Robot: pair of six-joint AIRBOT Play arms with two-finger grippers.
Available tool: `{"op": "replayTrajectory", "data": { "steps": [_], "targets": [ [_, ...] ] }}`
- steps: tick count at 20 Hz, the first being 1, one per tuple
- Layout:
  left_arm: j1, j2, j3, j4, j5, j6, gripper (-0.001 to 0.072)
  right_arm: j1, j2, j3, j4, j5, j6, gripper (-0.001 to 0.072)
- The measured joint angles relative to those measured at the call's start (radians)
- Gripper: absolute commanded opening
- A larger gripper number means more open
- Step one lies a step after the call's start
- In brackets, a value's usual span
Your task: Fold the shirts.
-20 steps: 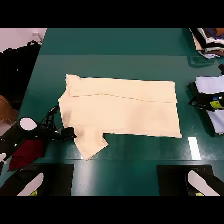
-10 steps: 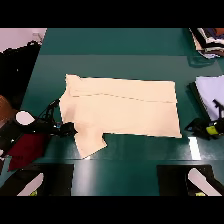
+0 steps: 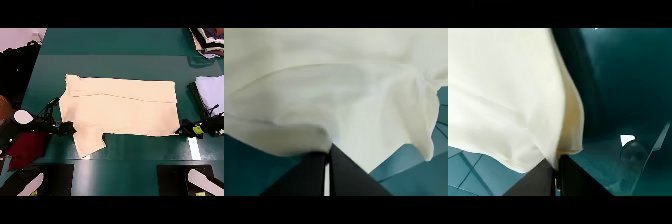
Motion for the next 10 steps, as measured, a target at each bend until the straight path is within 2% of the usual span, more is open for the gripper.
{"op": "replayTrajectory", "data": {
  "steps": [5,10],
  "targets": [
    [0.0,0.121,0.037,0.092,-0.133,-0.042,0.0025,0.025,0.154,0.029,-0.101,0.093,-0.002,0.0018],
    [0.0,0.298,0.091,0.123,-0.384,-0.122,0.0025,-0.043,0.407,0.043,-0.183,0.23,-0.002,0.0017]
  ]
}}
